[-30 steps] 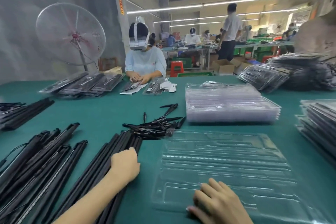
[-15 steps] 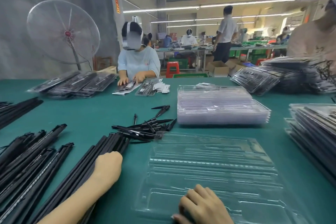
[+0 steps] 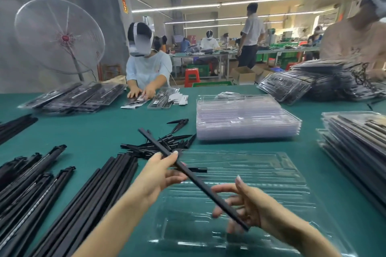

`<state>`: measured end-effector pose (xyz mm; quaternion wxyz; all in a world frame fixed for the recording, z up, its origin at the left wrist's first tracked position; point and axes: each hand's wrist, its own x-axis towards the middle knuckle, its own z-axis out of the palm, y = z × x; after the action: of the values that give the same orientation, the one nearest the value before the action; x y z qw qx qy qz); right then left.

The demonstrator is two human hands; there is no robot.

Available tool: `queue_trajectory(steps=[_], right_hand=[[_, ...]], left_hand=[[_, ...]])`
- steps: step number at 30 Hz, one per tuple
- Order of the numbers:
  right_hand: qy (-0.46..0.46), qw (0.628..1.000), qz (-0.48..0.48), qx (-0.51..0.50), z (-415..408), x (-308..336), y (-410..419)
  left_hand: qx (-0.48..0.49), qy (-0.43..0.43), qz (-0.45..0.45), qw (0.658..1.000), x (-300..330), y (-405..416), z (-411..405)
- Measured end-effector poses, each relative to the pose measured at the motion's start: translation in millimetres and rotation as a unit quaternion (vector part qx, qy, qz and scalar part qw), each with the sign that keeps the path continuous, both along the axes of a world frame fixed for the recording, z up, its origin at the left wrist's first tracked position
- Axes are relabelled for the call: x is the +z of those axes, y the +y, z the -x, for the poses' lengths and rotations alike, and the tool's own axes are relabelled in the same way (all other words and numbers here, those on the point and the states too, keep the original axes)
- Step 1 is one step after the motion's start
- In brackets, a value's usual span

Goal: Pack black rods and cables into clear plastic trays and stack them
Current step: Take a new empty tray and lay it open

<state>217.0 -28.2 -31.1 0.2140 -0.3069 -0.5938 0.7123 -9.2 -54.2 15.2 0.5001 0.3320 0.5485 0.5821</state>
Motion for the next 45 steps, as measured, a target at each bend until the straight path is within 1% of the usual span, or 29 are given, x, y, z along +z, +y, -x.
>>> queue_trajectory(steps=[1, 2, 3, 4, 5, 6, 7, 8, 10, 13, 15, 16, 18, 21, 23, 24, 25, 28, 30, 36, 39, 41, 45], right_hand=[[-0.006, 0.999, -0.026, 0.029, -13.6, 1.6, 7.9], [-0.026, 0.997, -0.066, 0.035, -26.3, 1.6, 14.7], [-0.061, 0.991, -0.117, 0.017, -38.1, 0.4, 21.1], [-0.105, 0.978, -0.181, -0.024, -48.1, -1.8, 27.8], [-0.142, 0.954, -0.251, -0.077, -57.0, -4.6, 35.5], [-0.171, 0.923, -0.318, -0.134, -65.3, -6.8, 41.8], [-0.182, 0.891, -0.374, -0.181, -74.0, -8.8, 46.2], [-0.187, 0.864, -0.415, -0.214, -82.7, -10.8, 49.0], [-0.208, 0.822, -0.469, -0.248, -100.5, -18.9, 52.5], [-0.231, 0.803, -0.491, -0.247, -117.5, -33.4, 56.1], [-0.233, 0.796, -0.503, -0.245, -121.3, -40.5, 58.6], [-0.232, 0.795, -0.505, -0.243, -122.1, -42.3, 59.0], [-0.237, 0.793, -0.508, -0.238, -124.4, -43.1, 60.4], [-0.248, 0.799, -0.503, -0.215, -125.1, -41.9, 58.1], [-0.258, 0.794, -0.511, -0.203, -124.3, -41.4, 56.5], [-0.261, 0.793, -0.512, -0.201, -124.5, -40.5, 55.7], [-0.261, 0.792, -0.513, -0.201, -124.8, -39.0, 54.4], [-0.262, 0.788, -0.519, -0.204, -127.9, -33.3, 49.3], [-0.272, 0.789, -0.51, -0.206, -129.6, -32.0, 46.9], [-0.304, 0.786, -0.494, -0.213, -128.6, -37.4, 45.5], [-0.321, 0.772, -0.509, -0.205, -125.4, -39.8, 46.0], [-0.306, 0.778, -0.507, -0.21, -124.4, -39.8, 46.4], [-0.281, 0.785, -0.511, -0.209, -121.8, -37.6, 46.3]], left_hand=[[0.014, -0.015, -0.019, 1.0, -5.5, 2.5, -8.4], [0.02, -0.032, -0.037, 0.999, -12.1, 4.6, -15.0], [0.022, -0.057, -0.052, 0.997, -18.4, 6.7, -19.8], [0.031, -0.088, -0.063, 0.994, -23.0, 8.6, -22.6], [0.052, -0.116, -0.071, 0.989, -26.5, 10.9, -22.8], [0.083, -0.132, -0.08, 0.985, -29.8, 13.6, -20.5], [0.114, -0.13, -0.09, 0.981, -33.3, 16.5, -16.2], [0.134, -0.11, -0.1, 0.98, -37.6, 19.1, -11.2], [0.134, -0.036, -0.106, 0.985, -48.3, 22.6, -2.5], [0.104, 0.096, -0.077, 0.987, -68.6, 21.6, 6.8], [0.081, 0.195, -0.077, 0.975, -77.0, 18.8, 12.3], [0.074, 0.257, -0.084, 0.96, -78.8, 17.5, 14.9], [0.067, 0.371, -0.107, 0.92, -79.2, 15.5, 19.8], [0.018, 0.479, -0.131, 0.868, -78.7, 11.4, 23.4], [-0.019, 0.548, -0.135, 0.826, -80.9, 9.4, 22.7], [-0.018, 0.568, -0.138, 0.811, -82.5, 8.7, 22.3], [-0.011, 0.574, -0.142, 0.806, -83.5, 7.9, 21.8], [-0.01, 0.563, -0.133, 0.815, -84.7, 4.9, 20.7], [-0.018, 0.566, -0.132, 0.814, -86.3, 3.7, 20.9], [-0.039, 0.613, -0.102, 0.783, -86.2, -0.9, 19.6], [-0.028, 0.64, -0.074, 0.764, -86.5, -2.8, 18.1], [-0.016, 0.646, -0.062, 0.761, -86.9, -2.8, 18.0], [-0.009, 0.661, -0.071, 0.747, -87.2, -2.1, 19.4]])
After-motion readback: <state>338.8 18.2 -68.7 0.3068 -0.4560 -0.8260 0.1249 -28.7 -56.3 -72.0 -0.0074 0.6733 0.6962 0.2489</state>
